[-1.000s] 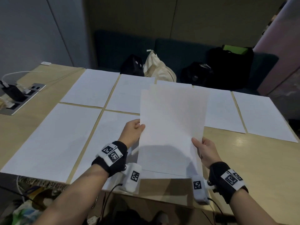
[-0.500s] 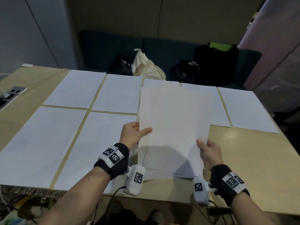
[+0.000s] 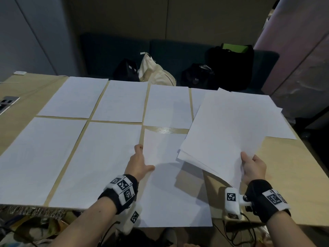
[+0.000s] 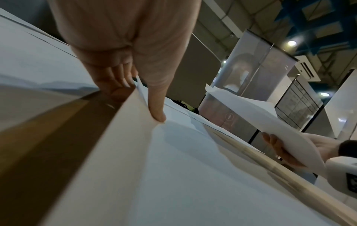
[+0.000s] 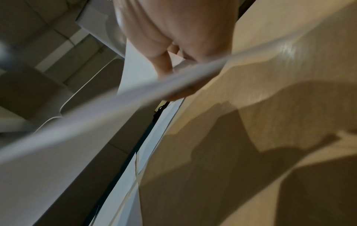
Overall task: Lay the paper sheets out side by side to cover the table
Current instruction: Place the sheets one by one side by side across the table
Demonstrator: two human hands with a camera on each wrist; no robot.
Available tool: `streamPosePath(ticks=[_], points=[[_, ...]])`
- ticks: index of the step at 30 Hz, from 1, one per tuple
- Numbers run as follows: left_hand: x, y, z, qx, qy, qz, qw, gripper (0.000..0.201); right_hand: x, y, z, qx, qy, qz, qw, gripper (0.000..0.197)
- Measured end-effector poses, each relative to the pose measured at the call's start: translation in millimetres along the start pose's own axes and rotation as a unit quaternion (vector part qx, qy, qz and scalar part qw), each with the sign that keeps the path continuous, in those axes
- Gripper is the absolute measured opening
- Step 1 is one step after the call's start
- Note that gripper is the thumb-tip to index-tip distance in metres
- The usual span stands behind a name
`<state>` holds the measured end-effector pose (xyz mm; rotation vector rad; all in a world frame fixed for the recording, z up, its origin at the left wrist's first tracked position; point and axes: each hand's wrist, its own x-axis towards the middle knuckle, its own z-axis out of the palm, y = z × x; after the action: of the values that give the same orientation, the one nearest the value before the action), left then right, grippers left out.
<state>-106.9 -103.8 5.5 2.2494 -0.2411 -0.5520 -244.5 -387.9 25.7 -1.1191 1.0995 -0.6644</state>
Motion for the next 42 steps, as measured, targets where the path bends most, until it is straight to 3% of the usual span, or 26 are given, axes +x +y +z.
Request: streamPosePath(ticks=[3,5,7,9,12,14,17,22,25,29,33,42], points=[[1,-1,2,0.079,0.023,0.026,0.996,0.087,1,1,-3,0.01,0.014,0.012,1.0,0.02],[3,2,3,0.18,0.024,0.076,0.98,0.075,0,1,-4,0.013,0.016,0.016,1.0,0.019],[4,3,7,0.237,-0.047,0.122,0.963,0.059,-2,2,-3,0.009,0.014,0.015,1.0,0.018],[4,4,13,0.258,-0.131,0.122,0.95,0.05,-3,1,-2,0.006,0.015,0.02,1.0,0.019],[6,3,18,0.278,-0.171,0.095,0.94,0.069,-2,2,-4,0.001,0.019,0.016,1.0,0.018],[8,4,19,0.286,-0.174,0.093,0.938,0.081,-3,4,-5,0.002,0.015,0.022,1.0,0.009],[13,7,16,0.272,-0.17,0.095,0.942,0.085,-5,5,-8,0.006,0.013,0.019,1.0,0.033],[14,8,13,0.266,-0.181,0.091,0.942,0.085,-5,7,-12,-0.012,0.014,0.021,1.0,0.022],[15,10,10,0.263,-0.183,0.088,0.943,0.085,-4,8,-13,-0.019,0.014,0.025,0.999,0.031],[18,13,9,0.266,-0.175,0.085,0.944,0.084,-3,10,-15,-0.017,0.014,0.03,0.999,0.021],[17,13,11,0.259,-0.175,0.082,0.946,0.085,-2,13,-16,-0.014,0.021,0.033,0.999,0.032],[16,12,14,0.259,-0.181,0.087,0.945,0.085,1,17,-17,-0.016,0.015,0.032,0.999,0.034]])
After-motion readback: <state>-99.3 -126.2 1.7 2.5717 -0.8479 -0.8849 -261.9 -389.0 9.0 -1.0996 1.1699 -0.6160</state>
